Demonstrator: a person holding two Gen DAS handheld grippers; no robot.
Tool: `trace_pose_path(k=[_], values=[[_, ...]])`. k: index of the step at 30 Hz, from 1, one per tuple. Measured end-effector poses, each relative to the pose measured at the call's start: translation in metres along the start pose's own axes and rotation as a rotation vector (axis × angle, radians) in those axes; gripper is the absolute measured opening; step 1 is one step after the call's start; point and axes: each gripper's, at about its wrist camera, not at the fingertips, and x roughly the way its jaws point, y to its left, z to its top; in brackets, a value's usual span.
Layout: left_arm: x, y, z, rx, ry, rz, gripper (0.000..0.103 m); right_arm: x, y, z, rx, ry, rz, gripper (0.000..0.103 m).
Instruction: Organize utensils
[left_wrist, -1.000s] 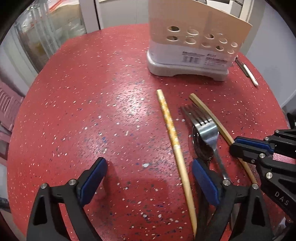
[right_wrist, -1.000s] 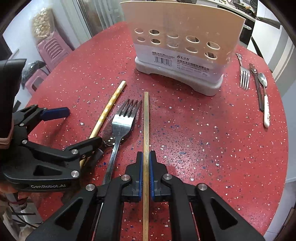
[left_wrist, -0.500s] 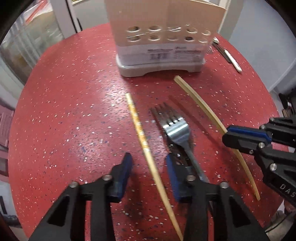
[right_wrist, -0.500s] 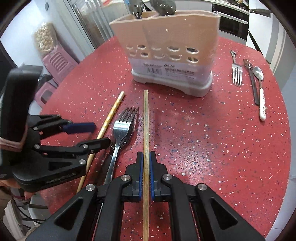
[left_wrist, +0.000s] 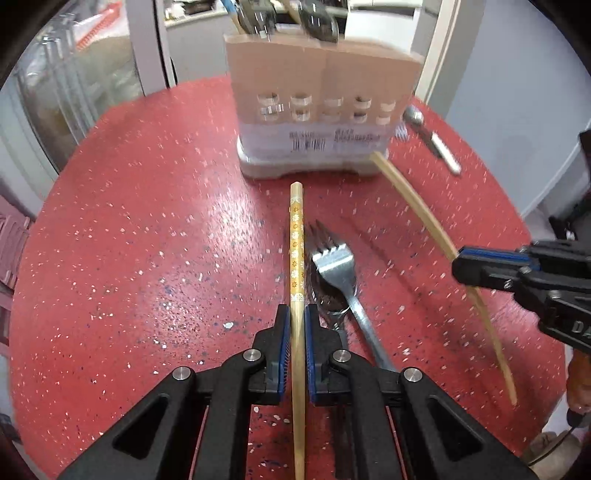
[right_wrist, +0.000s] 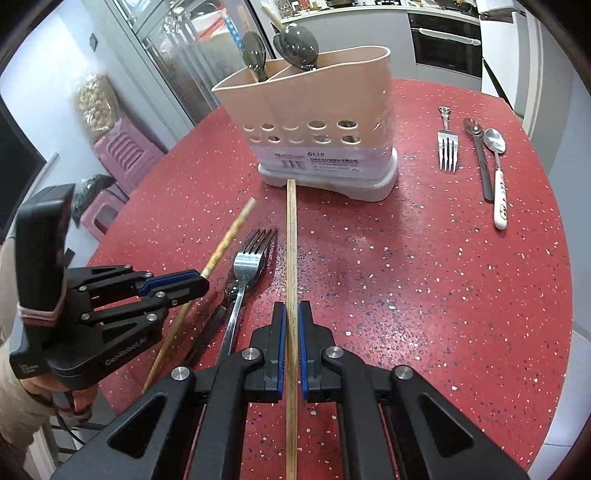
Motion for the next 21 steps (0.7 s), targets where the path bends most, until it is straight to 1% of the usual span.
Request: trace_pose_path(k=[4, 6, 10, 21], values=[[-0.017, 0.007, 0.0, -0.045, -0.066, -0.017, 0.033, -0.007, -0.002, -0.003, 0.013, -0.02, 0.008, 0.007], [-0.028, 0.012, -0.006, -0.068, -0.1, -0.03, 0.033, -0.009, -0.001, -0.004, 0.019, -0.032, 0.01, 0.007], [-0.045, 0.015, -0.006, -0.087, -0.161, -0.041, 0.033, -0.02, -0.004, -0.005, 0.031, -0.068, 0.016, 0.007], [-0.073, 0.016, 0.007, -0.098, -0.257, -0.067, 0.033, -0.048, 0.0, 0.012, 0.036, -0.153, 0.018, 0.007]])
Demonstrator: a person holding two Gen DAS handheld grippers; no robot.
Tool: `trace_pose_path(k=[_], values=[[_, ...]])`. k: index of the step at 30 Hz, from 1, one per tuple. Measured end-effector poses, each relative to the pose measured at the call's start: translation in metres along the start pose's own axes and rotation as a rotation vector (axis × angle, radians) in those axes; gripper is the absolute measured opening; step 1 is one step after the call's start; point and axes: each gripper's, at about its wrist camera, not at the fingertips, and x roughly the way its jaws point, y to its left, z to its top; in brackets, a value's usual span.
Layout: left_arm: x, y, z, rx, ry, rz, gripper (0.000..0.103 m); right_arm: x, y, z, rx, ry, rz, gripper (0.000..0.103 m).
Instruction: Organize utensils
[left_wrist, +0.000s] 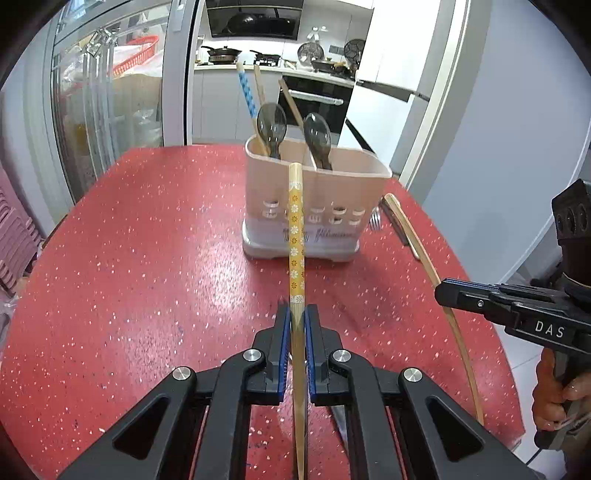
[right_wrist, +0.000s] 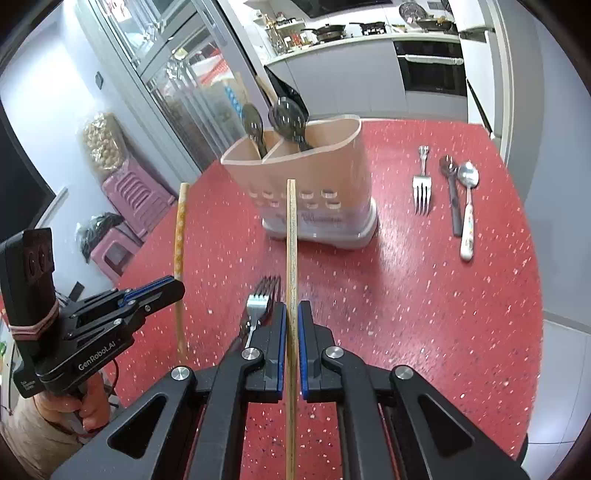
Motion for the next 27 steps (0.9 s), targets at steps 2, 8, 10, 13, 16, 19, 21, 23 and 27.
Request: trace_pose_path(k=[2, 8, 10, 13, 16, 19, 21, 23, 27], values=[[-0.003, 0.001, 0.004, 0.005, -0.015, -0.001, 0.033, -0.004, 0.0, 0.006, 0.001, -0.015, 0.0, 0.007], [-0.013, -0.003, 0.019, 0.012, -0.063, -0.012, 0.033, -0.013, 0.001, 0.023, 0.003, -0.046, 0.0, 0.007], [-0.016, -0.003, 0.026, 0.009, -0.08, -0.02, 0.033, -0.015, 0.002, 0.028, 0.0, -0.056, 0.0, 0.007], [-0.022, 0.0, 0.035, 0.001, -0.103, -0.027, 0.033, -0.019, 0.005, 0.035, -0.006, -0.073, 0.001, 0.007], [-0.024, 0.0, 0.045, -0.001, -0.125, -0.03, 0.033, -0.021, 0.007, 0.045, -0.013, -0.089, 0.007, 0.007], [-0.028, 0.001, 0.058, 0.003, -0.147, -0.031, 0.033, -0.025, 0.009, 0.057, -0.012, -0.108, 0.016, 0.007], [-0.029, 0.001, 0.065, 0.005, -0.16, -0.032, 0.033, -0.028, 0.01, 0.066, -0.012, -0.122, 0.023, 0.007], [-0.031, 0.002, 0.075, 0.005, -0.173, -0.033, 0.033, -0.03, 0.01, 0.074, -0.014, -0.134, 0.025, 0.007], [-0.031, 0.004, 0.092, 0.002, -0.191, -0.032, 0.033, -0.034, 0.01, 0.093, -0.015, -0.16, 0.024, 0.007]])
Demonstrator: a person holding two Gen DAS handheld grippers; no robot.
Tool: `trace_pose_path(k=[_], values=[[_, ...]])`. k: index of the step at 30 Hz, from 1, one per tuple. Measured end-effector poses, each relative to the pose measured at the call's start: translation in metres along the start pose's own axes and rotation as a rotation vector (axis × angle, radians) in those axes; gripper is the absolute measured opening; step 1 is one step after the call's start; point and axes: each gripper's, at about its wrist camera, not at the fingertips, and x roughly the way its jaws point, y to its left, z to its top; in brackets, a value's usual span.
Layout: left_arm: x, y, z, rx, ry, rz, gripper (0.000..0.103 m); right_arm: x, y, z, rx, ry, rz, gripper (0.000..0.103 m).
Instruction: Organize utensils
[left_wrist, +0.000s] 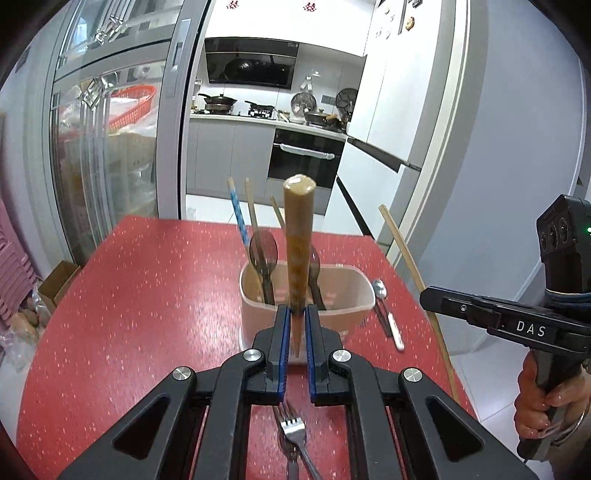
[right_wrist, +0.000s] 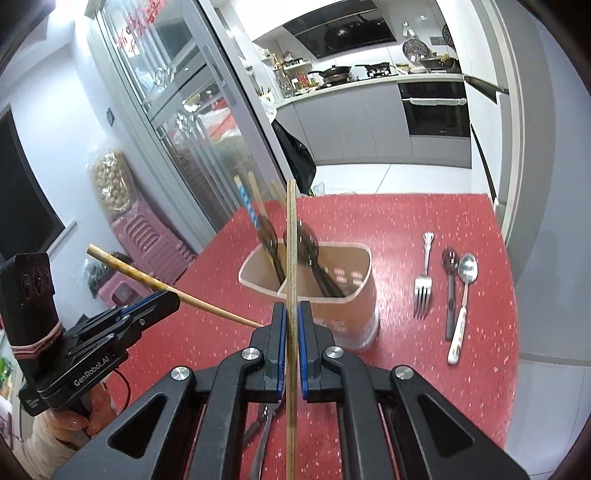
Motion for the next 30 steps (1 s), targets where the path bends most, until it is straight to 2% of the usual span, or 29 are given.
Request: trace_pose_path(k=[7, 18, 21, 25, 28, 30], values=[[-0.001, 0.01, 0.04, -0.026, -0.017, -0.024, 0.033, -0.001, -0.001, 0.034, -0.014, -0.036, 0.003, 0.007], [-0.004, 0.014, 0.084, 0.007, -0.073, 0.006, 0.033, 0.011, 0.003, 0.077, -0.026, -0.072, 0.026, 0.007], [0.002, 0.017, 0.08, 0.0, -0.061, 0.011, 0.033, 0.015, 0.005, 0.08, -0.042, -0.079, 0.03, 0.007], [0.011, 0.029, 0.064, -0.019, -0.025, 0.059, 0.033, 0.021, 0.003, 0.076, -0.05, -0.077, 0.034, 0.007], [0.03, 0.056, 0.041, -0.126, 0.052, 0.113, 0.033, 0.027, -0.001, 0.072, -0.032, -0.062, 0.039, 0.007], [0.045, 0.081, 0.023, -0.232, 0.118, 0.149, 0.034, 0.029, -0.004, 0.069, -0.025, -0.056, 0.041, 0.007]])
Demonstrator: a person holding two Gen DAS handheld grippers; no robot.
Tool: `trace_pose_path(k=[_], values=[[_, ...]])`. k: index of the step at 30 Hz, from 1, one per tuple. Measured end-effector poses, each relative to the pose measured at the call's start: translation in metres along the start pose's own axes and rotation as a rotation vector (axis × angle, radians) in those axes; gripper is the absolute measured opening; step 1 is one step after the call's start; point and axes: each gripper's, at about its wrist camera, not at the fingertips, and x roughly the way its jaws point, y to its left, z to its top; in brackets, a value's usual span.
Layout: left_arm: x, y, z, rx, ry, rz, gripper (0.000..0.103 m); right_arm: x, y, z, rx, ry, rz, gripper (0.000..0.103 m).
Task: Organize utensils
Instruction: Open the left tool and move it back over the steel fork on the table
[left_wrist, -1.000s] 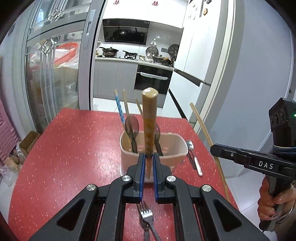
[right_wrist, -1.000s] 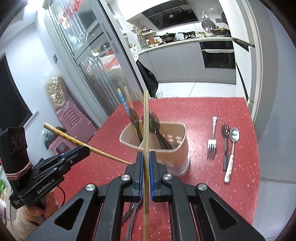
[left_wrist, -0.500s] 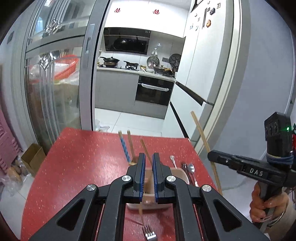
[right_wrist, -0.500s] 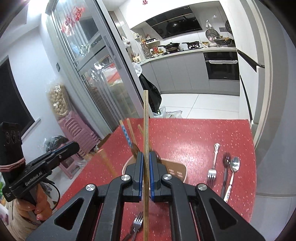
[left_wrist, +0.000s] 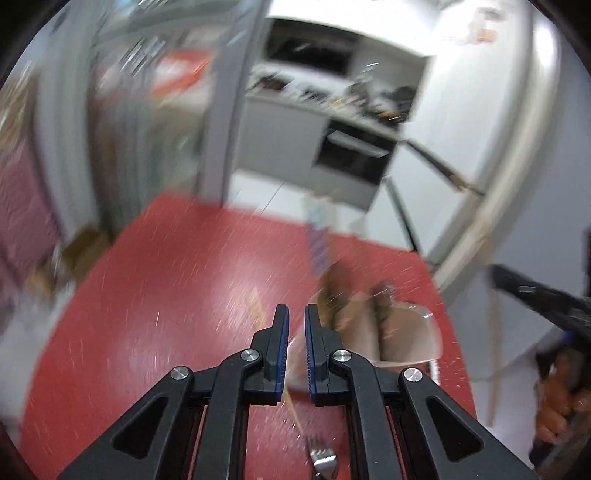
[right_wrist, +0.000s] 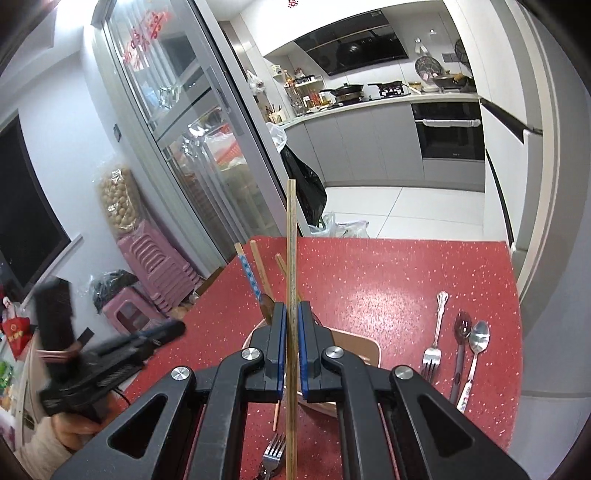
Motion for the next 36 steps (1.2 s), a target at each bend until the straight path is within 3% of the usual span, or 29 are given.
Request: trace_pose_path(k=[3, 4, 5, 6, 15, 25, 27, 31, 34, 36], values=[[0.033, 0.027, -0.012, -0.086, 0.099, 0.028, 0.035, 0.001, -0.004, -0.007, 0.007, 0.011, 0.007, 0.007], [0.046, 0.035, -0.017, -0.097, 0.127, 0.05, 0.045, 0.001, -0.005, -0.008, 0.007, 0.015, 0.009, 0.007], [0.054, 0.039, -0.019, -0.096, 0.143, 0.07, 0.093, 0.001, -0.006, -0.011, 0.007, 0.02, 0.01, 0.007], [0.068, 0.044, -0.022, -0.089, 0.168, 0.118, 0.103, 0.001, -0.008, -0.013, 0.009, 0.023, 0.009, 0.007], [0.158, 0.053, -0.037, -0.021, 0.228, 0.224, 0.103, 0.0, -0.026, -0.03, 0.045, 0.053, -0.014, 0.007], [0.225, 0.054, -0.042, -0.029, 0.338, 0.155, 0.099, 0.008, -0.029, -0.036, 0.052, 0.08, -0.049, 0.007], [0.233, 0.044, -0.046, 0.02, 0.365, 0.175, 0.091, 0.009, -0.029, -0.037, 0.054, 0.085, -0.053, 0.007], [0.251, 0.021, -0.044, 0.138, 0.385, 0.24, 0.088, 0.012, -0.028, -0.038, 0.057, 0.091, -0.053, 0.007], [0.258, 0.009, -0.045, 0.174, 0.395, 0.231, 0.079, 0.013, -0.027, -0.039, 0.057, 0.091, -0.051, 0.007], [0.26, 0.002, -0.045, 0.203, 0.407, 0.213, 0.059, 0.013, -0.026, -0.039, 0.06, 0.092, -0.05, 0.007]])
